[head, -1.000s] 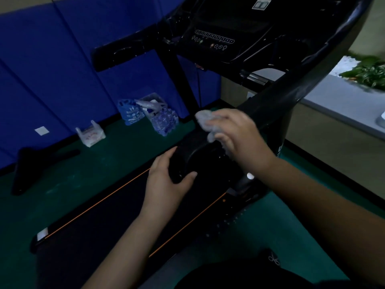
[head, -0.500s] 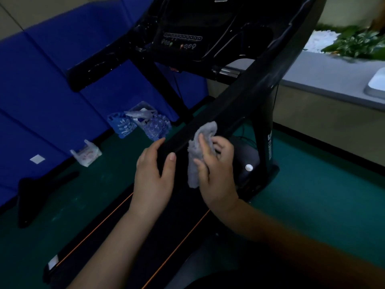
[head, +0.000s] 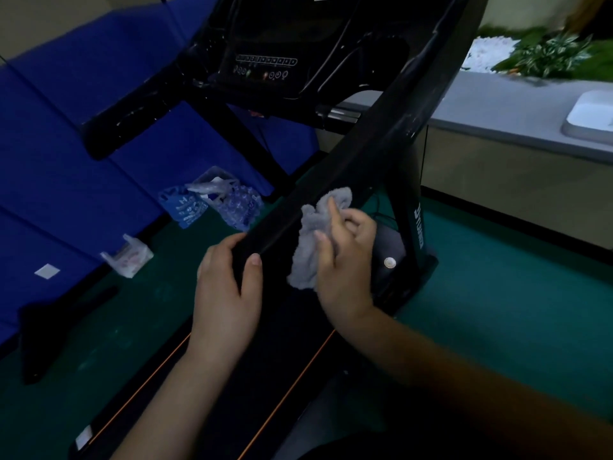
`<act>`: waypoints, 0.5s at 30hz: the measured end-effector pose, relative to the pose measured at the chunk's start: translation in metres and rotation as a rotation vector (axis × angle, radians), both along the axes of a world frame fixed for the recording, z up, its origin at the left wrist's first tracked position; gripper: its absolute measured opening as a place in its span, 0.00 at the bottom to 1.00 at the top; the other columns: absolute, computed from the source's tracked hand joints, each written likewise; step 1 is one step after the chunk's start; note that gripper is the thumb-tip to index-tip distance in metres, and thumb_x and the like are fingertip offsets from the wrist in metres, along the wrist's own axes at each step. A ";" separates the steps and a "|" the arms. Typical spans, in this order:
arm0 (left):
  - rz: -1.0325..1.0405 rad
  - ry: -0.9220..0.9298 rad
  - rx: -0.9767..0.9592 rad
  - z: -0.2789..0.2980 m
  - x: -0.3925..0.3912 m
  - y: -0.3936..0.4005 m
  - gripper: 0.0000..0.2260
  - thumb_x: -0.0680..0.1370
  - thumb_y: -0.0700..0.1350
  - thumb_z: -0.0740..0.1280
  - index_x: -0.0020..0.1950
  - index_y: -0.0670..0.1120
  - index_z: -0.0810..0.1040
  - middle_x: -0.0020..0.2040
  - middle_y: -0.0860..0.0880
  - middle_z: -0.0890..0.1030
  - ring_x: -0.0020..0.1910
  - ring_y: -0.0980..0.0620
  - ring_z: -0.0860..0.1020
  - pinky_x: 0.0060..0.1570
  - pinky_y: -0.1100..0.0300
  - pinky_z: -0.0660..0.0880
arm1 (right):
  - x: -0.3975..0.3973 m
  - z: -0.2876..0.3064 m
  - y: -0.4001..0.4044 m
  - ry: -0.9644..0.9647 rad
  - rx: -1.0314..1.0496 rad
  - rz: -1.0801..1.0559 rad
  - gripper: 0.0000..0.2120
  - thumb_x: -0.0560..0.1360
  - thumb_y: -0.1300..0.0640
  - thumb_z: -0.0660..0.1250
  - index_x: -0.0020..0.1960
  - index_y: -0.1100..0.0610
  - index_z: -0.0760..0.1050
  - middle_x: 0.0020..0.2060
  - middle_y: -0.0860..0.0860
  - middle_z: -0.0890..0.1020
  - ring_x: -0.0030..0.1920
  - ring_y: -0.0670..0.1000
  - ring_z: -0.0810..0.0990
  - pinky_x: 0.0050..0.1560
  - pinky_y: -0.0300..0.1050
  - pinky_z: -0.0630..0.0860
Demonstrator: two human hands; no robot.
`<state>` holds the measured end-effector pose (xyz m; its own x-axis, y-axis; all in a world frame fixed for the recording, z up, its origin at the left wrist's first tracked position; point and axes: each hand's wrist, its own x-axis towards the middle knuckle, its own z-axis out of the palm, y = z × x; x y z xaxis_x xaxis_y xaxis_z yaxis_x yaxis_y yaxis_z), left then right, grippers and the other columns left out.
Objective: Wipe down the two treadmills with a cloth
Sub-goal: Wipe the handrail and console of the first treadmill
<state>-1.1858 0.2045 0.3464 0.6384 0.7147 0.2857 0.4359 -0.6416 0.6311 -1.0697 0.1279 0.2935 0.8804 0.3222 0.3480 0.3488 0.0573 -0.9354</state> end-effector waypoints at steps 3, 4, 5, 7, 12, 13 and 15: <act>-0.035 0.027 -0.008 0.001 -0.004 0.001 0.21 0.78 0.55 0.56 0.69 0.49 0.69 0.58 0.55 0.72 0.61 0.56 0.70 0.61 0.57 0.68 | 0.045 0.001 0.003 0.008 0.009 -0.125 0.21 0.77 0.64 0.62 0.70 0.59 0.69 0.58 0.51 0.64 0.54 0.41 0.69 0.61 0.28 0.67; -0.040 0.029 -0.013 0.000 -0.005 0.001 0.21 0.78 0.55 0.55 0.69 0.49 0.69 0.58 0.55 0.72 0.61 0.56 0.70 0.61 0.58 0.67 | 0.056 0.000 0.005 0.056 0.016 -0.173 0.20 0.78 0.64 0.62 0.70 0.59 0.69 0.57 0.51 0.65 0.52 0.40 0.69 0.60 0.29 0.68; -0.040 0.026 -0.017 0.000 -0.006 0.001 0.22 0.78 0.55 0.55 0.69 0.48 0.69 0.59 0.55 0.72 0.61 0.56 0.70 0.61 0.58 0.67 | 0.062 0.001 0.007 0.120 0.029 -0.206 0.20 0.79 0.63 0.62 0.70 0.60 0.69 0.57 0.51 0.65 0.51 0.39 0.69 0.61 0.30 0.69; -0.039 0.016 -0.019 -0.001 -0.006 0.001 0.21 0.78 0.55 0.55 0.69 0.48 0.69 0.59 0.55 0.72 0.62 0.57 0.69 0.61 0.59 0.66 | 0.051 -0.001 0.010 0.207 0.021 -0.231 0.19 0.79 0.62 0.62 0.68 0.63 0.69 0.56 0.50 0.65 0.50 0.38 0.69 0.60 0.33 0.70; -0.035 -0.001 -0.017 -0.003 -0.006 0.002 0.20 0.78 0.54 0.56 0.68 0.49 0.70 0.57 0.58 0.71 0.59 0.59 0.70 0.59 0.63 0.65 | -0.023 -0.015 -0.008 -0.040 -0.041 -0.023 0.22 0.78 0.61 0.63 0.71 0.61 0.67 0.56 0.50 0.64 0.54 0.34 0.67 0.59 0.26 0.64; -0.034 0.002 -0.029 -0.003 -0.007 0.002 0.19 0.78 0.54 0.57 0.67 0.51 0.70 0.55 0.60 0.71 0.58 0.61 0.70 0.57 0.66 0.65 | -0.014 -0.014 -0.010 -0.052 -0.025 -0.009 0.22 0.77 0.61 0.63 0.71 0.60 0.68 0.56 0.50 0.64 0.54 0.35 0.67 0.60 0.28 0.66; -0.032 0.006 -0.053 0.000 -0.009 0.002 0.18 0.78 0.55 0.58 0.66 0.55 0.70 0.54 0.65 0.71 0.56 0.66 0.70 0.53 0.70 0.65 | 0.021 -0.006 -0.004 0.043 0.011 -0.069 0.20 0.77 0.63 0.63 0.68 0.61 0.70 0.57 0.52 0.66 0.54 0.41 0.71 0.61 0.37 0.71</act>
<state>-1.1952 0.2065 0.3464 0.6631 0.7077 0.2437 0.4193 -0.6210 0.6623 -1.0487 0.1234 0.2875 0.9144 0.2568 0.3128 0.3119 0.0454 -0.9490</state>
